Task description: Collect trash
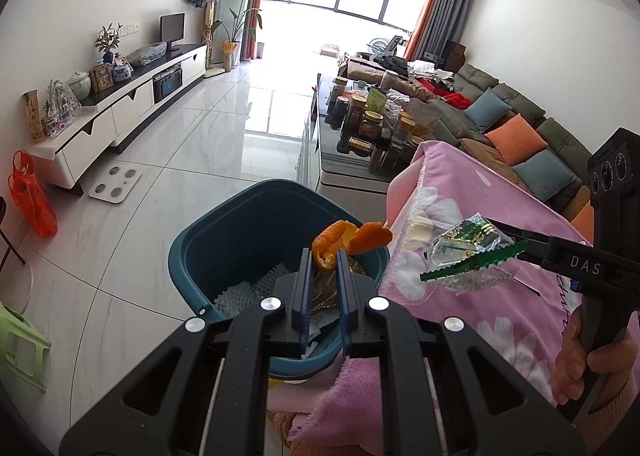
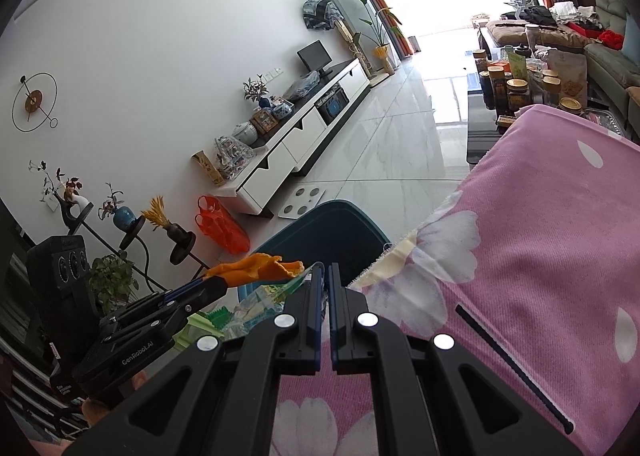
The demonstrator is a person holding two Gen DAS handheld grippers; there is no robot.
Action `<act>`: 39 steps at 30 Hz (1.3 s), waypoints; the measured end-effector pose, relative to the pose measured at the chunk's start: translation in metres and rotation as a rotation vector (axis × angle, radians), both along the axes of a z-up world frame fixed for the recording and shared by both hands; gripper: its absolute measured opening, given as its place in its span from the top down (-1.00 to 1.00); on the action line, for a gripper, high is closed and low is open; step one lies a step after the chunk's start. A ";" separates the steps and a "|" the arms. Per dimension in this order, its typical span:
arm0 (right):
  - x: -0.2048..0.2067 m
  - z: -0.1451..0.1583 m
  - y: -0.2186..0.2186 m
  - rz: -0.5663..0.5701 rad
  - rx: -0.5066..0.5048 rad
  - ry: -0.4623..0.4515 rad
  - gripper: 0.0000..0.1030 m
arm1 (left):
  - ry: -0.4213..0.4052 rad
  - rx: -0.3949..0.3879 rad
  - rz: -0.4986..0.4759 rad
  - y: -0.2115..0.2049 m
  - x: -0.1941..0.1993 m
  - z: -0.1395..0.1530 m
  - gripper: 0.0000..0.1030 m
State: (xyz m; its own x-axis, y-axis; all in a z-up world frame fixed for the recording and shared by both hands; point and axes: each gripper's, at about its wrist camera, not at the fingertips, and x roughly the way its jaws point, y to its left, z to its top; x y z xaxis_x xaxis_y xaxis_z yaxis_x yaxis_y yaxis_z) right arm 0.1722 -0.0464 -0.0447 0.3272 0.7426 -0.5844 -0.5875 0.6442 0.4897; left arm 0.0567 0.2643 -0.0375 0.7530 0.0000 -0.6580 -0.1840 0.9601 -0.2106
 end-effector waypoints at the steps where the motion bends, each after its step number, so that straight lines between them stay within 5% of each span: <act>1: 0.000 0.000 0.000 0.000 -0.001 0.000 0.95 | 0.001 0.001 0.002 0.001 0.001 0.000 0.77; 39: 0.021 -0.017 0.064 0.040 -0.119 0.005 0.94 | 0.072 0.009 0.067 0.007 0.034 -0.035 0.76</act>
